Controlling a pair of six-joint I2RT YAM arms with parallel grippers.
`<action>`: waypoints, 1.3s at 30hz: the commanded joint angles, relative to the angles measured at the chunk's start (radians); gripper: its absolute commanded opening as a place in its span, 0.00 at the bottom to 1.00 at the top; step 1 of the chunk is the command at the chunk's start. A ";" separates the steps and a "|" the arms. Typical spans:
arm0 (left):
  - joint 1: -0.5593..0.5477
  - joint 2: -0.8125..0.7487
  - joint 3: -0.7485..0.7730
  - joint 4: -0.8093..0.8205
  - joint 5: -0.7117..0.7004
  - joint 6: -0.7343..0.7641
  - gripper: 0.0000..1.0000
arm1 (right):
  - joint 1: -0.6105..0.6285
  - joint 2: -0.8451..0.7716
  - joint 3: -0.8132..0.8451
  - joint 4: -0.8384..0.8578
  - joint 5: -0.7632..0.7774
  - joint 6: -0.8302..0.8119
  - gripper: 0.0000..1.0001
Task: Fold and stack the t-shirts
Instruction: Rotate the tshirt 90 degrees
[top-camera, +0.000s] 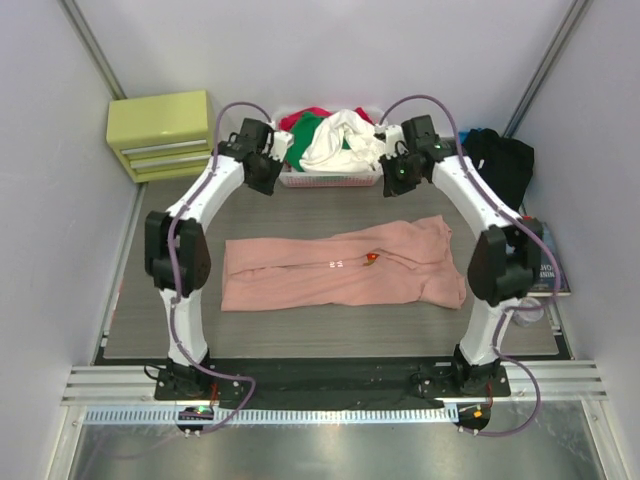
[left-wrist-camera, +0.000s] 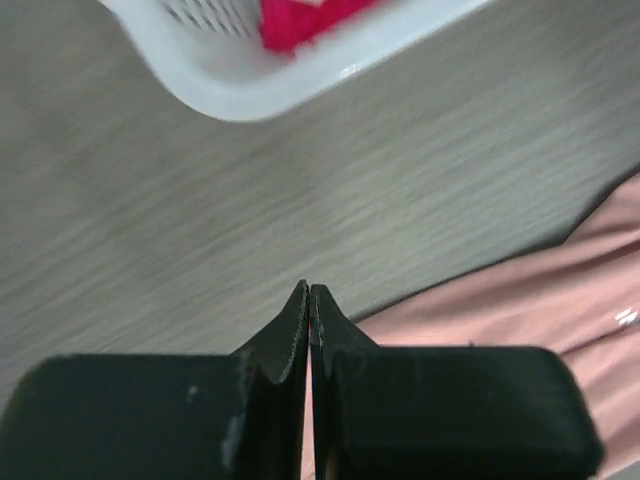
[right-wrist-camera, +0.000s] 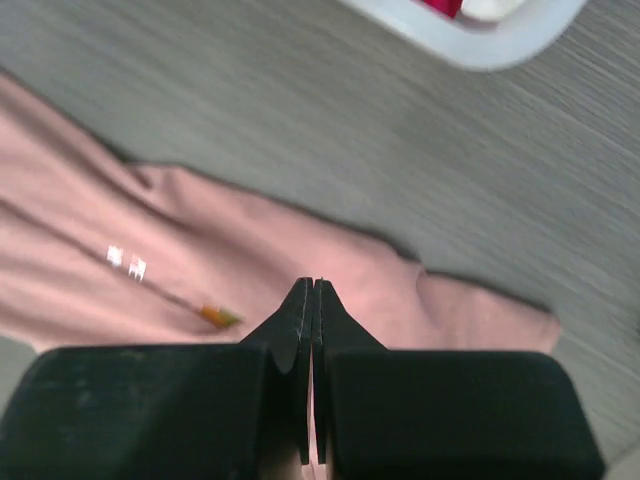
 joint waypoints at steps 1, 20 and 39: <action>-0.036 -0.200 -0.025 0.329 -0.158 -0.065 0.00 | 0.000 -0.194 -0.242 0.025 0.049 -0.132 0.01; -0.049 0.392 0.647 -0.033 -0.068 -0.090 0.00 | -0.196 -0.650 -0.572 -0.038 -0.078 -0.149 0.01; -0.048 0.057 0.056 0.045 0.012 -0.076 0.00 | -0.201 -0.719 -0.612 -0.052 -0.101 -0.149 0.01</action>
